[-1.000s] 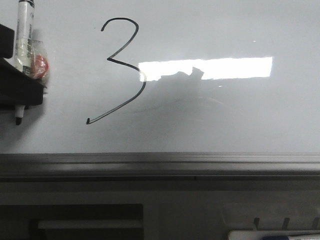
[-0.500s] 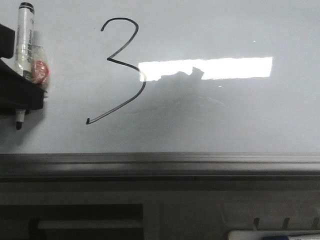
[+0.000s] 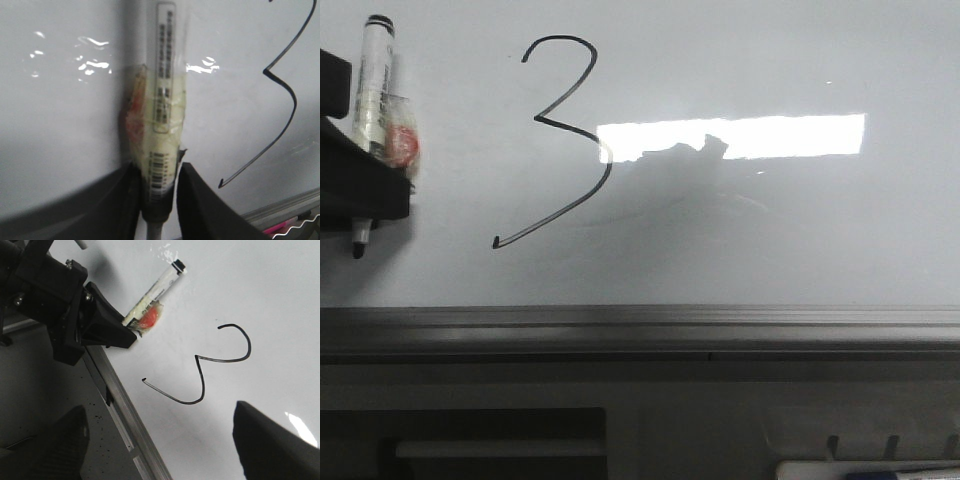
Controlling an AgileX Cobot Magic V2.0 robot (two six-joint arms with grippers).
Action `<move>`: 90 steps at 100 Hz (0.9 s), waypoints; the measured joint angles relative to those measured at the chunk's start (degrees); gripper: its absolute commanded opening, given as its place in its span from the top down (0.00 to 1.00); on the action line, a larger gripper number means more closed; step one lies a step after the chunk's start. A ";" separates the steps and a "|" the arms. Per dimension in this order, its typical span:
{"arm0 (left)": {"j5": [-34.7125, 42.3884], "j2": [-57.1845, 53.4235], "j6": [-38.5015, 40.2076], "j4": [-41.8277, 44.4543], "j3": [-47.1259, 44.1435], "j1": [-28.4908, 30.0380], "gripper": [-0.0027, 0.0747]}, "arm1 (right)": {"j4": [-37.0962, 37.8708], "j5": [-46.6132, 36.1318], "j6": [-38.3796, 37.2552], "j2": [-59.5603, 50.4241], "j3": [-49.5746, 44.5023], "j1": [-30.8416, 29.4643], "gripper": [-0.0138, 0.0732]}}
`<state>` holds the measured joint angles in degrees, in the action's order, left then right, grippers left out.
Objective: Write number 3 on whiteboard
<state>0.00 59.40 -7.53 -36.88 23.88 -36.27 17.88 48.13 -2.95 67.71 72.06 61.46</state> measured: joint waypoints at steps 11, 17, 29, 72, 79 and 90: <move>0.00 0.00 0.04 0.00 0.00 -0.12 0.61 | 0.00 0.14 0.00 0.00 0.00 0.00 0.24; 0.00 0.00 0.14 0.00 0.00 -0.12 0.61 | 0.00 0.28 0.00 0.00 0.00 0.00 0.24; 0.00 0.00 0.14 0.00 0.00 -0.12 0.61 | 0.00 0.41 0.00 0.00 0.00 0.00 0.24; -1.03 -13.01 0.14 4.88 -0.11 0.00 0.81 | 0.00 0.54 -1.51 -2.03 0.00 0.00 0.90; -1.80 -16.65 0.14 6.11 -0.19 0.00 0.96 | 0.10 0.26 -1.73 -3.51 -0.41 0.00 0.90; -2.20 -22.41 0.03 9.26 -0.33 0.00 0.99 | 0.23 -1.96 -1.98 -6.83 -3.40 0.00 0.91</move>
<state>-2.20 36.98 -7.49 -27.62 23.55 -36.27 18.11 46.17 -4.93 60.89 68.66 61.46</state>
